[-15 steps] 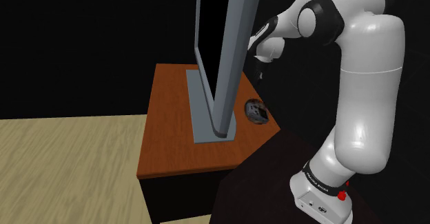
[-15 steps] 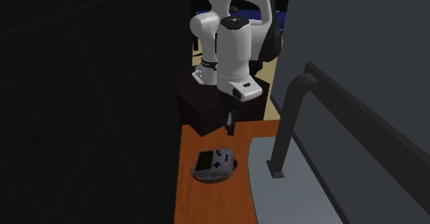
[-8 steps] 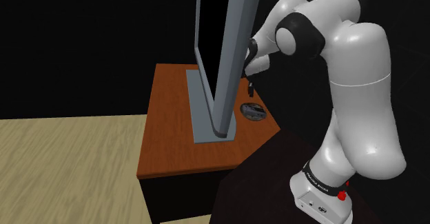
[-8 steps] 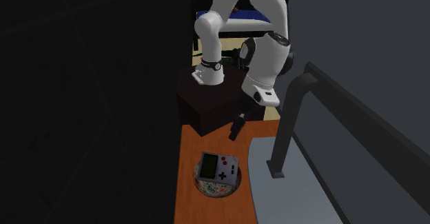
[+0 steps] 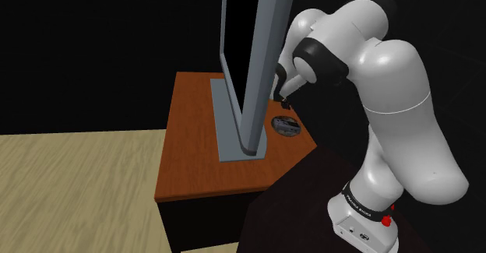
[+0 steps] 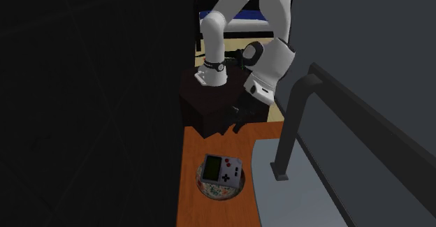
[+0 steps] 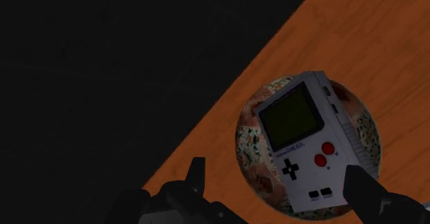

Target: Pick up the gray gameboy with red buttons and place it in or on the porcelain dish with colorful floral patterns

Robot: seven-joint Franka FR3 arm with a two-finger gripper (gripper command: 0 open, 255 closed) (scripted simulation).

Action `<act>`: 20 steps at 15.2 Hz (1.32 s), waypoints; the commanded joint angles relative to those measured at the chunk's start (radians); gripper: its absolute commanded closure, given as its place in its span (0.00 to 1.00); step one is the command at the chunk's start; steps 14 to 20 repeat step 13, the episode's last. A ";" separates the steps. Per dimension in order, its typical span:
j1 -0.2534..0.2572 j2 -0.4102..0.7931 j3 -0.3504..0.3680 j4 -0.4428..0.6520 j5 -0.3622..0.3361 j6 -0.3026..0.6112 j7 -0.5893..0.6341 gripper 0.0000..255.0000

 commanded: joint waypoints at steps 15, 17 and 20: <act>0.160 0.356 0.114 -0.225 0.199 0.744 0.485 0.00; 0.160 0.356 0.114 -0.225 0.199 0.744 0.485 0.00; 0.160 0.356 0.114 -0.225 0.199 0.744 0.485 0.00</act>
